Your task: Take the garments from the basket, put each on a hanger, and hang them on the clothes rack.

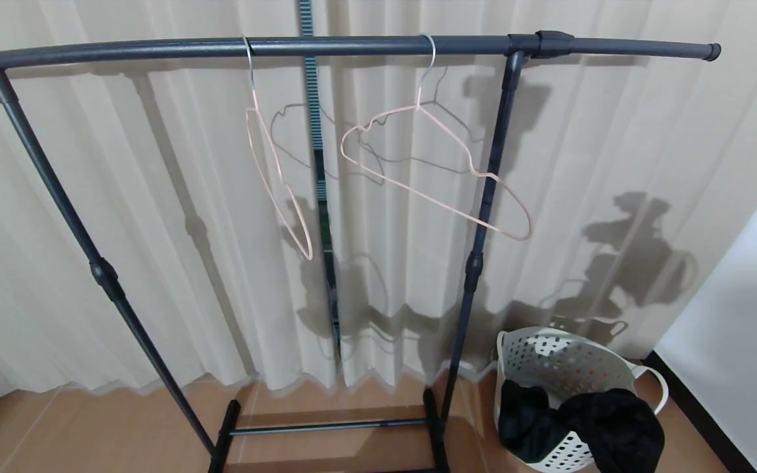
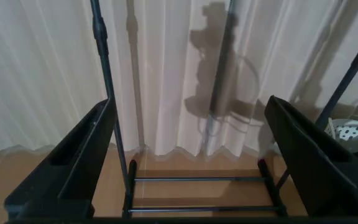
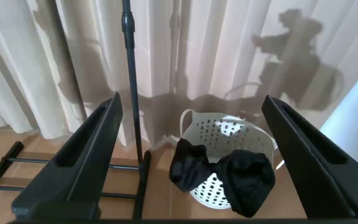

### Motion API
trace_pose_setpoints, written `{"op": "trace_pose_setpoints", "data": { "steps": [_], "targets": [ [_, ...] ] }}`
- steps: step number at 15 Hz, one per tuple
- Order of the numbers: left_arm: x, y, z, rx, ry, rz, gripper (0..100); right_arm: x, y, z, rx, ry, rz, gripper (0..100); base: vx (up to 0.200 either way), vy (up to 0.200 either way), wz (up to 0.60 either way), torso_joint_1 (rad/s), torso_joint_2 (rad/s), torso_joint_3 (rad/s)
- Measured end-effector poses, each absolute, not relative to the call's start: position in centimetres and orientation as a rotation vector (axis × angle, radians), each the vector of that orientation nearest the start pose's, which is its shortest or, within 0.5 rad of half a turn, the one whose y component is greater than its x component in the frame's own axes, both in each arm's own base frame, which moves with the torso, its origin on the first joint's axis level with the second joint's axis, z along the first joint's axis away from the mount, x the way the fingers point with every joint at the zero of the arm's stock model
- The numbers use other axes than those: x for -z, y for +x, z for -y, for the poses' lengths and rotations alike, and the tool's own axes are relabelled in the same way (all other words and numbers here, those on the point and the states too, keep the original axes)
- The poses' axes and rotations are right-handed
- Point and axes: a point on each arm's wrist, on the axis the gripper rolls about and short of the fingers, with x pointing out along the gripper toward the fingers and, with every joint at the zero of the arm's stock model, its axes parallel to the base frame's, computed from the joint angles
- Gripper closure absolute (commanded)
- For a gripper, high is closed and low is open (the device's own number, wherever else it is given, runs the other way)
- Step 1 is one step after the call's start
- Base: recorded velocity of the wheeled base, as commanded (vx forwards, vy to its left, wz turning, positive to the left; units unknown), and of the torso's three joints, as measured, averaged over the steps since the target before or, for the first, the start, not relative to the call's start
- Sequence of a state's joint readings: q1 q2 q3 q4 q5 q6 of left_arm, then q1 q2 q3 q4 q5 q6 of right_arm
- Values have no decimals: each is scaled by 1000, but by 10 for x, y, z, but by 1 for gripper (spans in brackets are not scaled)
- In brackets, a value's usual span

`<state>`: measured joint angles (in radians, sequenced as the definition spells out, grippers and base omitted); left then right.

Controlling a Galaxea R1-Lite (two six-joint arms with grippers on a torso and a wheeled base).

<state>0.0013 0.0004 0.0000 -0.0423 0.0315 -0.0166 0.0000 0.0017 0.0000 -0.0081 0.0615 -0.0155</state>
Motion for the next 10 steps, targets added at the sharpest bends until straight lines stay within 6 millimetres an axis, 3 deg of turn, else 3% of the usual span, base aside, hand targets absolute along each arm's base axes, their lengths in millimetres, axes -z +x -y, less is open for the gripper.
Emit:
{"op": "trace_pose_setpoints", "data": {
  "steps": [10],
  "targets": [
    [-80, -23, -1, -33, -17, 42, 0, -76, -23, -1, -62, -17, 7, 0, 0, 0, 0, 0, 0, 0]
  ]
}}
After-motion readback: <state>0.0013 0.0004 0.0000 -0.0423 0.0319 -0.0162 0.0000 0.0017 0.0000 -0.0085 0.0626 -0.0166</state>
